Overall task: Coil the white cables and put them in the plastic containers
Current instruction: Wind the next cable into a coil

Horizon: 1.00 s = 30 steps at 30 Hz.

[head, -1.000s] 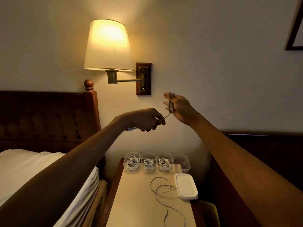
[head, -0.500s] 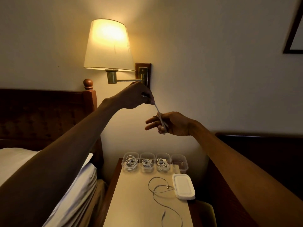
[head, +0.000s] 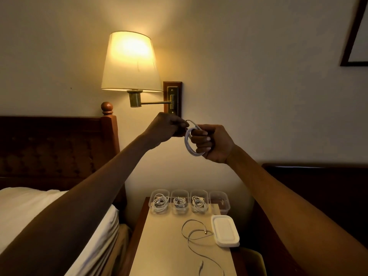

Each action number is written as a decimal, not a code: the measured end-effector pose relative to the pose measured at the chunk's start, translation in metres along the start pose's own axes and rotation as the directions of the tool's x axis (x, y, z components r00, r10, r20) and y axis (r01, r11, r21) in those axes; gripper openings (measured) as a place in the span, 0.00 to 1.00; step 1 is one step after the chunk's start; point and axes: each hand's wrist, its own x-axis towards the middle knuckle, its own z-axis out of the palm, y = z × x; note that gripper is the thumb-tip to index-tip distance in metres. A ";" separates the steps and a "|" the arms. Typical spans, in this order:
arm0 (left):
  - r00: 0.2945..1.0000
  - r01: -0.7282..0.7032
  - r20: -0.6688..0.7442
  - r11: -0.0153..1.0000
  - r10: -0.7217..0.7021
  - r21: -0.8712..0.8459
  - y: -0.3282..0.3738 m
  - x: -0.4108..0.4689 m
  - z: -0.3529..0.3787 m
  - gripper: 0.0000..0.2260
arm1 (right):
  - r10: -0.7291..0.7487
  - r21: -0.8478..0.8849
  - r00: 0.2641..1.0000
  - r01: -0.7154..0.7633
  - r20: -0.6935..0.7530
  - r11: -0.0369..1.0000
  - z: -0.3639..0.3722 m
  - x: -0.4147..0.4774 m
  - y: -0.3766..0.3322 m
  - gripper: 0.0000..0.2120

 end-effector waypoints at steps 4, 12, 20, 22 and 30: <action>0.953 0.302 0.155 0.850 -0.259 -0.432 0.012 -0.006 -0.001 0.08 | -0.076 -0.038 0.990 0.072 -0.123 0.997 -0.003 -0.007 -0.005 0.20; 0.869 0.494 0.265 0.756 -0.418 -0.428 0.016 -0.009 0.007 0.06 | -0.189 -0.146 0.922 0.147 -0.338 0.978 -0.005 -0.009 0.001 0.19; 0.844 0.537 0.293 0.696 -0.450 -0.478 0.022 -0.013 0.023 0.10 | -0.352 -0.320 0.820 0.220 -0.452 0.922 -0.006 -0.001 0.004 0.18; 0.836 0.545 0.290 0.652 -0.465 -0.527 0.023 -0.012 0.024 0.11 | -0.379 -0.335 0.800 0.237 -0.465 0.912 -0.008 0.000 0.003 0.17; 0.855 0.512 0.324 0.762 -0.405 -0.397 0.035 -0.010 0.027 0.21 | -0.454 -0.463 0.740 0.216 -0.497 0.860 -0.007 0.007 0.004 0.15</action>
